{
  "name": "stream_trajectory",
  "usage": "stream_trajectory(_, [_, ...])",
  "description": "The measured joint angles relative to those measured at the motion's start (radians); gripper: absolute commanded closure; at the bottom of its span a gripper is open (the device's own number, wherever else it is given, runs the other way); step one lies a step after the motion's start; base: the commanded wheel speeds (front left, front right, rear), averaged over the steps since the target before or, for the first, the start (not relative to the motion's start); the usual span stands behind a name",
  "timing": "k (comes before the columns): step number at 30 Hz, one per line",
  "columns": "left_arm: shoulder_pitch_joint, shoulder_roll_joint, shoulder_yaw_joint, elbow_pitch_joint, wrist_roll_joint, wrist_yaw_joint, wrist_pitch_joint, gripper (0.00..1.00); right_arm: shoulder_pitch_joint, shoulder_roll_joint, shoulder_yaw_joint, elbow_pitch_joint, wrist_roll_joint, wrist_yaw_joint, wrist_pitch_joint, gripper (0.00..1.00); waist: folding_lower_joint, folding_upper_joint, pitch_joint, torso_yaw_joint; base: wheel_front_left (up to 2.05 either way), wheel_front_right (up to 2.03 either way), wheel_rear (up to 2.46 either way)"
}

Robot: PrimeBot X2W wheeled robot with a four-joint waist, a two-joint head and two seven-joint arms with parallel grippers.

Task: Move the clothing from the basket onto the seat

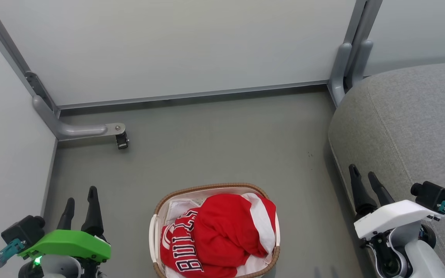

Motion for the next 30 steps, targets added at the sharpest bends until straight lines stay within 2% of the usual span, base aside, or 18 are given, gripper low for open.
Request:
stream_trajectory(15, [0.003, 0.014, -0.027, 0.013, 0.170, 0.025, -0.042, 0.00, -0.012, -0.006, 0.025, 0.048, -0.194, 0.000, -0.044, 0.00, 0.0000, 0.0000, -0.001, -0.006, 0.00, 0.00, 0.00])
stream_trajectory(30, [0.024, 0.013, -0.017, 0.003, 0.313, 0.025, -0.082, 0.00, -0.012, 0.011, 0.010, 0.074, -0.336, 0.000, -0.083, 0.00, 0.0000, 0.0000, 0.003, -0.007, 0.00, 0.00, 0.00])
